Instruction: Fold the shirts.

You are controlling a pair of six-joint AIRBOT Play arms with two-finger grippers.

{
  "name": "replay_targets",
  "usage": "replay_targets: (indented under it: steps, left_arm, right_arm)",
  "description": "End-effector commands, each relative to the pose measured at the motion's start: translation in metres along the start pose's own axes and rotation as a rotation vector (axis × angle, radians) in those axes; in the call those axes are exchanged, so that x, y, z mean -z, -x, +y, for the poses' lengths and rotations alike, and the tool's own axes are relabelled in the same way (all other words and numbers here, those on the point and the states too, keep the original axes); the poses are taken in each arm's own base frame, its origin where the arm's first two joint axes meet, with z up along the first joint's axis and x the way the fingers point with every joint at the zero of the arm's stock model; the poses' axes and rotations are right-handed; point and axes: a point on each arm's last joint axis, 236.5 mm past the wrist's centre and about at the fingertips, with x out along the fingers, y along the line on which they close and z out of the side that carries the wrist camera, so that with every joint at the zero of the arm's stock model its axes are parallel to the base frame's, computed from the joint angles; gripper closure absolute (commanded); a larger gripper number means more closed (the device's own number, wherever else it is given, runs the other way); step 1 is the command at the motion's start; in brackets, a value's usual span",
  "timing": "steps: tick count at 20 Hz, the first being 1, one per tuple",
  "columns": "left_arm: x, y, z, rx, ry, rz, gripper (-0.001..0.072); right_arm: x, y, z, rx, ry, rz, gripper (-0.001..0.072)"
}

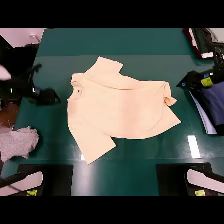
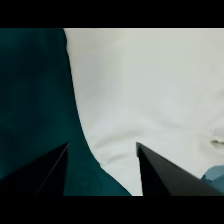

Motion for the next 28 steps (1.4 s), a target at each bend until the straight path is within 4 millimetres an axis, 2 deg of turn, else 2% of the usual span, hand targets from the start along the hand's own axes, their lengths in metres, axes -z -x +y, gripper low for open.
replay_targets:
  steps: [1, 3, 7, 10, 14, 15, 16, 17, 18, 21, 24, 26, 28]
  left_arm:
    - [0.062, -0.037, -0.001, 0.110, 0.114, 0.016, 0.0218]
    - [0.079, -0.054, -0.007, 0.170, 0.149, 0.034, 0.0217]
    - [0.100, -0.069, 0.005, 0.145, 0.171, 0.071, 0.0218]
    - [0.092, -0.072, 0.007, 0.133, 0.174, 0.032, 0.0218]
    - [0.082, -0.083, -0.007, 0.117, 0.114, -0.007, 0.0219]
    - [0.078, -0.085, -0.012, 0.121, 0.106, -0.021, 0.0249]
    - [0.074, -0.085, -0.016, 0.132, 0.109, -0.035, 0.0449]
    - [0.071, -0.083, -0.020, 0.150, 0.119, -0.045, 0.0642]
    - [0.067, -0.080, -0.024, 0.156, 0.110, -0.051, 0.0682]
    - [0.048, -0.058, -0.038, 0.166, 0.031, -0.060, 0.0683]
    - [0.024, -0.030, -0.055, 0.170, -0.057, -0.093, 0.0683]
    - [0.012, -0.016, -0.065, 0.180, -0.094, -0.114, 0.0683]
    - [0.008, -0.009, -0.070, 0.184, -0.111, -0.122, 0.0683]
  right_arm:
    - [0.018, 0.001, 0.001, 0.003, -0.006, -0.039, 0.0413]
    - [0.028, -0.002, 0.000, 0.008, -0.016, -0.052, 0.0413]
    - [0.038, -0.001, 0.002, 0.007, -0.018, -0.048, 0.0414]
    - [0.038, 0.004, 0.005, 0.010, -0.008, -0.066, 0.0413]
    - [0.039, 0.009, 0.007, 0.014, 0.001, -0.075, 0.0413]
    - [0.041, 0.009, 0.005, 0.020, 0.000, -0.066, 0.0413]
    - [0.044, 0.010, 0.002, 0.022, -0.010, -0.059, 0.0413]
    - [0.046, 0.010, -0.004, 0.022, -0.032, -0.055, 0.0413]
    - [0.051, 0.010, -0.014, 0.027, -0.057, -0.046, 0.0413]
    - [0.085, -0.002, -0.057, 0.031, -0.172, 0.012, 0.0413]
    - [0.117, -0.024, -0.102, 0.027, -0.304, 0.038, 0.0392]
    - [0.132, -0.039, -0.118, -0.003, -0.359, 0.096, 0.0392]
    - [0.134, -0.052, -0.129, -0.022, -0.373, 0.135, 0.0392]
